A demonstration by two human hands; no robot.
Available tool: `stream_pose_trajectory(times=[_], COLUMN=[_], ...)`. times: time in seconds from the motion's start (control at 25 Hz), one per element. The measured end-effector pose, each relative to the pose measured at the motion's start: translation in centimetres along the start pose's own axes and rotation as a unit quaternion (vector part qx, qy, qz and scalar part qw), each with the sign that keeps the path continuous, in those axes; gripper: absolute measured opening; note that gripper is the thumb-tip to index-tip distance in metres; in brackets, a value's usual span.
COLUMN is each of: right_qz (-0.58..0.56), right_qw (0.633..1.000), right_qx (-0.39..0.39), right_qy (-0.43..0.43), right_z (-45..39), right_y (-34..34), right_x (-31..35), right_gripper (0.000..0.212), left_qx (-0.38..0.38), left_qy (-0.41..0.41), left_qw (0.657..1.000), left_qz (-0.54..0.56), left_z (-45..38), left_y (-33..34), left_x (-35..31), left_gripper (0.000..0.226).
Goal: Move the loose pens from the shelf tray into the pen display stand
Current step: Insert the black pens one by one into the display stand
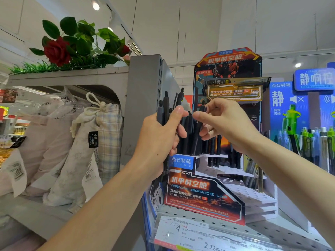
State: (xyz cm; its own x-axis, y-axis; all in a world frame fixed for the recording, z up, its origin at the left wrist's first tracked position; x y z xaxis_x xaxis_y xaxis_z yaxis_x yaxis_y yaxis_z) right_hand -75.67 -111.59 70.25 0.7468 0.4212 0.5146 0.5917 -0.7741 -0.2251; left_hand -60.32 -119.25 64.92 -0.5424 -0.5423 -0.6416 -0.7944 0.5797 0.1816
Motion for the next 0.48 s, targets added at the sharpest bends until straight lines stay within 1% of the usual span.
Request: stream_pose_trajectory(times=[0.24,0.48], right_qz=[0.027,0.136], right_qw=[0.998,0.990], right_qx=[0.035,0.045], right_qy=[0.035,0.011], right_z=[0.48,0.54], right_y=[1.01,0.97], right_x=[-0.68,-0.01], right_gripper=[0.025,0.034], left_qx=[-0.012,-0.020], left_qy=[-0.017,-0.009], left_qw=[1.000,1.000], left_qz=[0.015,0.002], left_z=[0.04,-0.16], left_y=[-0.23,-0.67], left_x=[0.44,0.53], left_gripper=[0.019,0.019])
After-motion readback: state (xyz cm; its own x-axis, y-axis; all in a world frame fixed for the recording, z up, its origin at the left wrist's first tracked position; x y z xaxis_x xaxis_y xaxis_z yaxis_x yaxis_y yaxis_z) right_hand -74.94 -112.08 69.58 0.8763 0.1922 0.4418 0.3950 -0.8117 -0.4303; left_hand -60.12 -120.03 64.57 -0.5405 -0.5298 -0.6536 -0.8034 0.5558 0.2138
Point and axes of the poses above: each hand's wrist, its own z-axis away from the middle knuckle, its own y-axis out of the palm, x = y × z, the point moved 8 cm from there along -z, towards the middle knuckle, and after that the axes turned 4 degrees about -x, right-handed, at the moved point
